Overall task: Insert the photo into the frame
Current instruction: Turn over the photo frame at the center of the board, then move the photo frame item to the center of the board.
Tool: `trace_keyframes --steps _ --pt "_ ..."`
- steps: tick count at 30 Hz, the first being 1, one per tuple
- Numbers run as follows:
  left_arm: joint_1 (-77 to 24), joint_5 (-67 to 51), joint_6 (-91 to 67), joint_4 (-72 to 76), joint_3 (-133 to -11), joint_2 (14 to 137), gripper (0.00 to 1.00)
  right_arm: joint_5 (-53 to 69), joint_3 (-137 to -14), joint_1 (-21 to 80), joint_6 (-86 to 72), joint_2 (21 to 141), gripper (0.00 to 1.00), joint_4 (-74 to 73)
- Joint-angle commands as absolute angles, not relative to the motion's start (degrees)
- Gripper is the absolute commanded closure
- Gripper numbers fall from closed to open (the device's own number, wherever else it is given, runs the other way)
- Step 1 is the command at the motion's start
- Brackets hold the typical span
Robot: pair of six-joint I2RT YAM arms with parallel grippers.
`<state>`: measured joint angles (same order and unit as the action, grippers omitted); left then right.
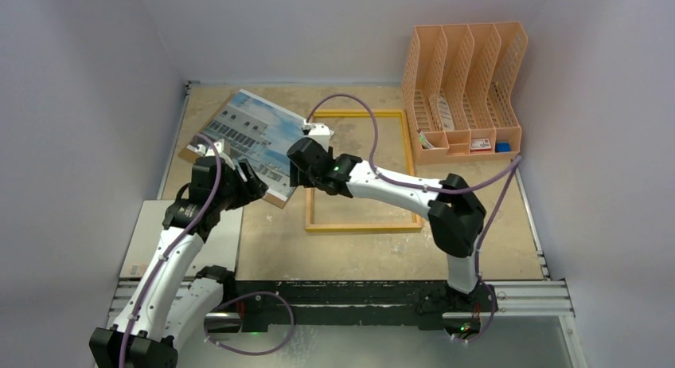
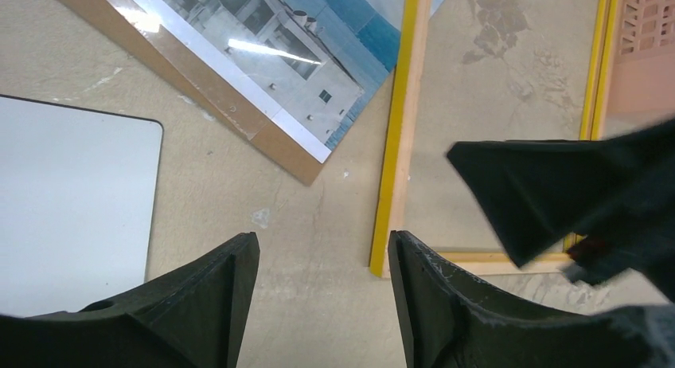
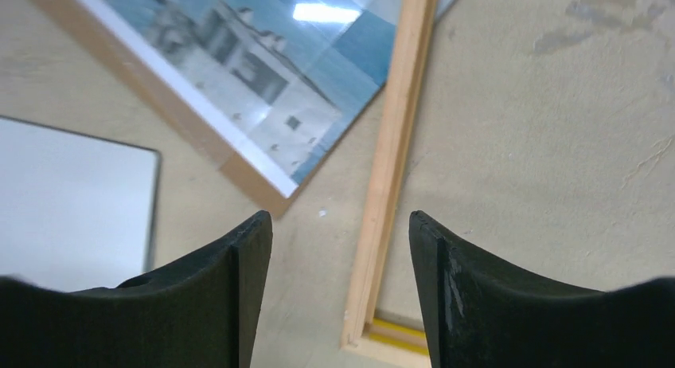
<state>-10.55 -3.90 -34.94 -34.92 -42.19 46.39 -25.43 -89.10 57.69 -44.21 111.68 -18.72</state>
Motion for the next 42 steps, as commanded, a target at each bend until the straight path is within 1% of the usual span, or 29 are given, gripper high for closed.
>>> trace_keyframes --steps 1,3,5,7,10,14,17,20,23,28,31,35,42 --pt "-10.5 0.5 -36.4 -35.2 -42.9 46.4 0.36 -22.6 -87.9 57.8 -39.4 106.2 0.33 -17.5" --pt "-10.5 2.6 -37.3 -35.2 -42.7 47.2 0.33 -20.6 -86.1 57.8 -38.3 104.8 0.34 -14.9" --pt "-10.5 4.8 -38.3 -34.2 -42.3 48.8 0.25 -18.7 -83.6 57.8 -38.0 103.6 0.35 -12.3" --pt "-10.5 8.2 -40.2 -33.0 -42.6 51.4 0.21 -16.6 -81.6 57.8 -37.2 102.4 0.36 -9.4" --pt "-10.5 10.4 -43.0 -29.1 -43.7 56.0 0.2 -12.9 -80.4 57.8 -34.9 102.4 0.37 -6.0" --pt "-9.6 13.8 -44.3 -24.6 -46.1 62.2 0.2 -8.6 -82.1 57.4 -33.6 105.3 0.38 -3.2" --pt "-8.6 13.4 -43.2 -21.9 -48.8 66.9 0.2 -7.6 -84.1 56.3 -37.2 108.0 0.38 -2.0" --pt "-8.5 11.2 -41.1 -18.4 -51.4 71.3 0.24 -4.5 -83.7 53.8 -42.9 110.0 0.4 1.6" --pt "-8.0 8.9 -40.4 -14.8 -53.3 75.8 0.3 -1.3 -84.6 51.9 -45.1 113.2 0.43 5.8" --pt "-7.5 2.5 -42.8 -9.3 -54.4 82.5 0.39 -0.2 -92.5 50.1 -43.9 121.7 0.45 4.0" --pt "-7.2 0.4 -43.6 -7.5 -54.3 85.7 0.43 -0.2 -95.5 49.0 -44.2 125.1 0.45 2.9" --pt "-6.6 -2.3 -43.4 -7.0 -54.0 88.5 0.45 -0.4 -97.5 47.9 -44.7 128.1 0.45 1.6" --pt "-5.6 4.5 -44.9 -14.6 -55.0 92.9 0.44 -11.4 -102.9 47.5 -44.9 130.8 0.45 -7.2"
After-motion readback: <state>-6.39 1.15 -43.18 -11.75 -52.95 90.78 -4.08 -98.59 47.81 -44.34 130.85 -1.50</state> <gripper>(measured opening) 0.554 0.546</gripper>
